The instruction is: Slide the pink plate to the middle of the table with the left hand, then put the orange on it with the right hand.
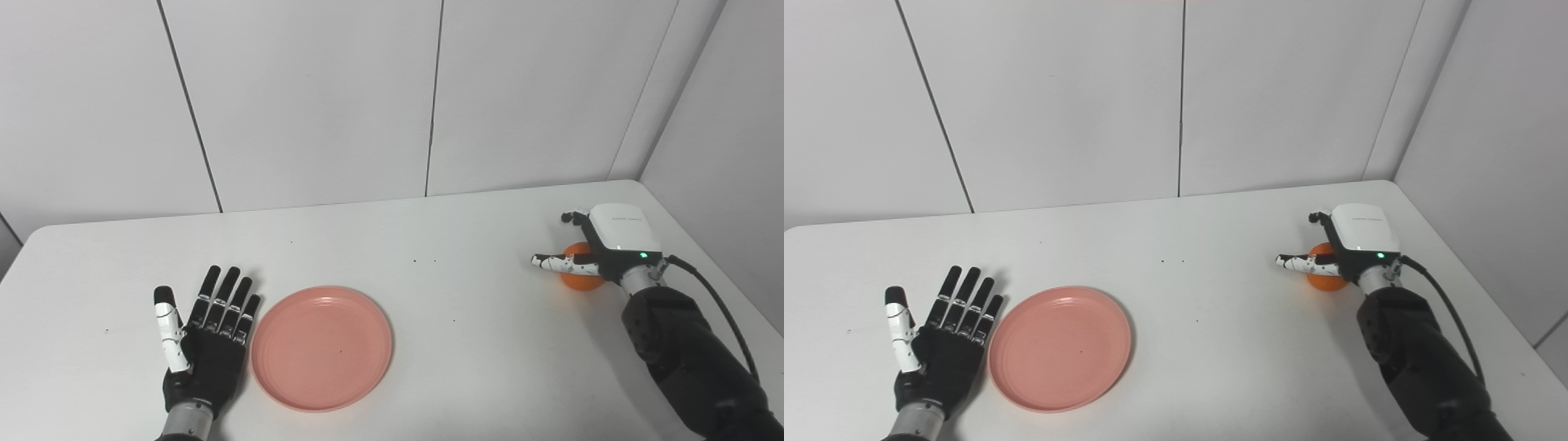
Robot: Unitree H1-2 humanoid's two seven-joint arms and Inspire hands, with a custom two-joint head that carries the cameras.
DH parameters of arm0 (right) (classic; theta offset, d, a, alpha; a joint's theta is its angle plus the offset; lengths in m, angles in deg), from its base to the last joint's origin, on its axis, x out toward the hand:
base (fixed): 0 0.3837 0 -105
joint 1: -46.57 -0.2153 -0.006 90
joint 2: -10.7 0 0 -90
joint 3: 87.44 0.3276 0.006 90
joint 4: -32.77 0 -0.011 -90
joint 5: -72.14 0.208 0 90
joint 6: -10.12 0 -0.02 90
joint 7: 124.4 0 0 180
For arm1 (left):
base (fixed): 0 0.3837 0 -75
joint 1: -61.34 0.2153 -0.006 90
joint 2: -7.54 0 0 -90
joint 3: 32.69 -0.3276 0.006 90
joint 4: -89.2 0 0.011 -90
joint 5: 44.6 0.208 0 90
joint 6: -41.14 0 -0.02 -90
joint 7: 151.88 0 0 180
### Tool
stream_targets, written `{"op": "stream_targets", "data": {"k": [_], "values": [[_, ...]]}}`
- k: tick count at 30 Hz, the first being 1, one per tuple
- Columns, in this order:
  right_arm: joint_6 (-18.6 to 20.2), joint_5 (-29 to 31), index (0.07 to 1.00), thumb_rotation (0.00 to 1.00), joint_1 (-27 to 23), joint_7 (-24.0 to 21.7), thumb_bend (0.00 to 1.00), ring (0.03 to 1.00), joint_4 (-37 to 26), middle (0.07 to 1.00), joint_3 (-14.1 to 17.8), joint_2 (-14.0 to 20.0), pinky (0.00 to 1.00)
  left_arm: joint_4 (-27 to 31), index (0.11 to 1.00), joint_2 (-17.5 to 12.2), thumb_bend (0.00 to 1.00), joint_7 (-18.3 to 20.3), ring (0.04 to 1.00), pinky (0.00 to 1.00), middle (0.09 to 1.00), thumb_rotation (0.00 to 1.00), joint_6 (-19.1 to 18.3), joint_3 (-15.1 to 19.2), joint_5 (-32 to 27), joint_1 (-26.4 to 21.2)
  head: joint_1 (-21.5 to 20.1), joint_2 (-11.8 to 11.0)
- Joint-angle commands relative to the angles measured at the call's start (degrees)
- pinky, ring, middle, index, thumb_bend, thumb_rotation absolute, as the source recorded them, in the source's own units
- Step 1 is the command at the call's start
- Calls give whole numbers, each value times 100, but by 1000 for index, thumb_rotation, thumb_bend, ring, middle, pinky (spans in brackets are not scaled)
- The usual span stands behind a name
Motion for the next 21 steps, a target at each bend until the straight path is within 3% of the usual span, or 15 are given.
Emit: {"op": "stream_targets", "data": {"k": [1, 16, 19, 21], "values": [[-56, 26, 722, 797, -129, 178, 846, 708, 18, 736, 77, 139, 703, -175, 867, -14, 750, -97, 913, 1000, 806, 649, -182, 30, 10, 108, 2, 3], [92, 42, 738, 748, 47, 77, 821, 726, 67, 755, 3, 101, 713, -130, 858, -55, 756, -126, 909, 1000, 815, 652, -165, -9, 57, 120, 40, 38], [-53, 71, 735, 716, 48, 296, 810, 718, 261, 750, -11, 54, 699, -49, 850, -25, 757, -203, 907, 1000, 807, 649, -210, -8, 46, 128, 58, 46], [-141, 77, 706, 698, 42, 470, 803, 662, 407, 716, -33, 35, 610, -17, 852, -14, 757, -228, 907, 1000, 804, 646, -229, -4, 32, 138, 70, 54]]}}
